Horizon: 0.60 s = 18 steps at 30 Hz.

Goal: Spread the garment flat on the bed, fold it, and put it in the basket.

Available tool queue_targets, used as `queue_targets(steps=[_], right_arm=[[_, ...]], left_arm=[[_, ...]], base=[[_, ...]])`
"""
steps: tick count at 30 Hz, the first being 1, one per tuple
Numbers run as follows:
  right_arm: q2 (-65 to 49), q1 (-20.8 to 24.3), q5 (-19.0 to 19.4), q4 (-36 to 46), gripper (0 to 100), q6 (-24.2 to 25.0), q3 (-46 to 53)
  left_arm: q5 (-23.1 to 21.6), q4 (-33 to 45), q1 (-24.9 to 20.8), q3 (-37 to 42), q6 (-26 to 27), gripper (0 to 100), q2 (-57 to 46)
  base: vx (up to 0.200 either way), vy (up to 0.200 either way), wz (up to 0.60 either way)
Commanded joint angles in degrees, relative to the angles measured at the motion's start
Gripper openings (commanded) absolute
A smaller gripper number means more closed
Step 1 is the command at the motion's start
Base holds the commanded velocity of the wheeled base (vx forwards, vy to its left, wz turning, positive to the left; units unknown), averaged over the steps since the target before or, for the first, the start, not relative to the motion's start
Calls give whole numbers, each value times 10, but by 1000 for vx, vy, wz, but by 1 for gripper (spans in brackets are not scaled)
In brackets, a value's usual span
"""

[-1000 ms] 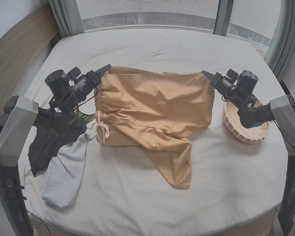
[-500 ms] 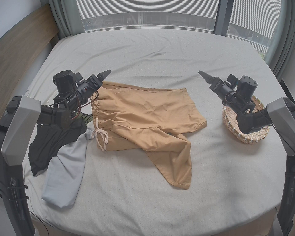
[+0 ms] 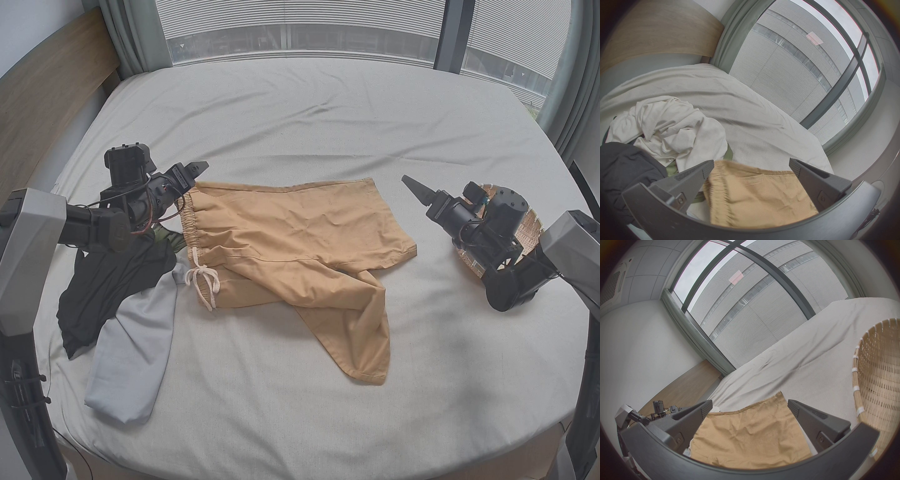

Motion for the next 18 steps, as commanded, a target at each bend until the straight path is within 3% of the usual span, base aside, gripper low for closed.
queue_targets(steps=[1,5,8,9,11,13,16,18], right_arm=[[-4,4,0,-15,100,-1,43],[-3,7,0,-34,100,-18,89],[-4,8,2,-49,100,-25,122],[-6,19,3,-79,100,-35,177],[-7,24,3,-93,100,-37,201],[-12,37,3,-123,100,-50,264],[-13,45,5,-137,100,-65,308],[-14,47,5,-137,100,-70,322]], left_arm=[[1,7,9,29,16,100,-34],[-3,-6,28,83,59,100,-63],[-7,-16,29,117,59,100,-87],[-33,-39,24,197,59,100,-136],[-53,-49,22,239,59,100,-158],[-119,-93,9,376,62,100,-223],[-191,-156,6,503,76,100,-264],[-213,-185,9,543,92,100,-264]], base=[[0,0,0],[0,0,0],[0,0,0],[0,0,0],[0,0,0],[0,0,0],[0,0,0],[0,0,0]])
